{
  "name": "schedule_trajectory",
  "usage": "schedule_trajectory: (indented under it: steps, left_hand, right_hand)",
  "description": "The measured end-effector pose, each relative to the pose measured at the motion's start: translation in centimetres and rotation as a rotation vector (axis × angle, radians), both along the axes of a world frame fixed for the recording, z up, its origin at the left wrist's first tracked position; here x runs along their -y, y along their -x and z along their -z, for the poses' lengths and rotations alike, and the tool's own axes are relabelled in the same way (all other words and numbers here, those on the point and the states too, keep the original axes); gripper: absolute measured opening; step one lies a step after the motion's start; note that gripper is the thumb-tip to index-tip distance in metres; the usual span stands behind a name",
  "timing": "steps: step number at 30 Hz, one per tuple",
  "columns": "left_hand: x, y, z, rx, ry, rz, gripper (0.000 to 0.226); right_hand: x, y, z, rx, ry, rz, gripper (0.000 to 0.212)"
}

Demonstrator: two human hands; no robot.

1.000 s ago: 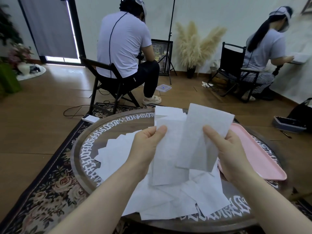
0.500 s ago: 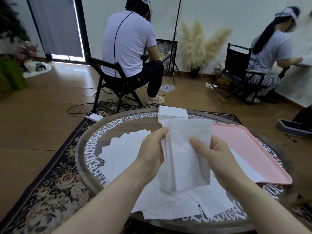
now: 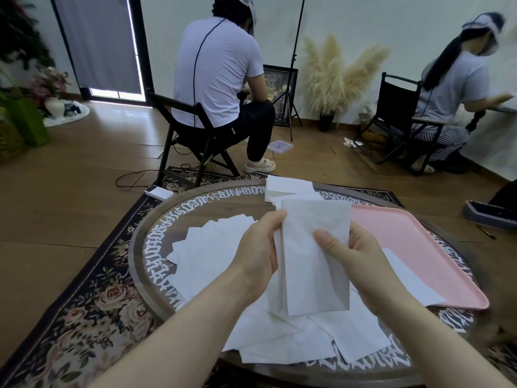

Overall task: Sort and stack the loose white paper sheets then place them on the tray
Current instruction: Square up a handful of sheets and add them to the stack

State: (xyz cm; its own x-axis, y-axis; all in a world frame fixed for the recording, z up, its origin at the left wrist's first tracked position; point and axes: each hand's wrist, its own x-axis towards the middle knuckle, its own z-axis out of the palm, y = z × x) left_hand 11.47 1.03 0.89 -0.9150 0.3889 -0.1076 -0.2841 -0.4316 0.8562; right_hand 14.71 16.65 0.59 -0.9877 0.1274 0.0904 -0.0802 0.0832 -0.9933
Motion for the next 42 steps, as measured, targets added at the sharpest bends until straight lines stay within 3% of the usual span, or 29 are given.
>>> schedule_trajectory:
  steps: [4,12,15,19,22,26,30,32,36,42]
  left_hand:
    - [-0.1,-0.2,0.1,-0.083,0.054,-0.030,0.026]
    - [-0.3,-0.3,0.0,-0.107,0.072,-0.045,0.023]
    - [-0.2,-0.2,0.0,-0.098,0.052,-0.058,0.023]
    - [0.3,0.2,-0.3,-0.056,-0.032,-0.087,0.023]
    - [0.6,0.4,-0.3,-0.026,-0.093,-0.080,0.024]
    - [0.6,0.2,0.1,-0.082,-0.008,-0.042,0.027]
    - [0.4,-0.1,0.3,-0.168,0.082,-0.024,0.038]
    - [0.2,-0.1,0.3,-0.184,0.101,-0.050,0.039]
    - [0.1,-0.1,0.3,-0.217,0.127,-0.077,0.040]
    - [0.4,-0.4,-0.3,-0.264,0.167,-0.066,0.039]
  right_hand:
    - [0.1,0.0,0.0,-0.004,0.019,-0.017,0.023]
    - [-0.1,-0.2,-0.3,-0.015,0.012,-0.044,0.022]
    - [0.2,-0.4,-0.4,-0.077,-0.014,0.037,0.021]
    - [0.0,-0.4,-0.8,-0.133,-0.124,0.200,0.046]
    - [-0.6,-0.5,-1.0,-0.003,0.002,0.042,0.072]
    - [-0.8,-0.7,-0.8,-0.102,0.068,-0.032,0.068]
    - [-1.1,-0.5,-0.5,-0.169,0.125,0.046,0.085]
    - [-1.4,-0.4,-0.5,-0.187,0.118,0.008,0.078]
    - [-1.6,-0.3,-0.5,-0.174,0.080,-0.099,0.042]
    - [-1.8,-0.1,-0.2,-0.179,0.088,-0.063,0.019]
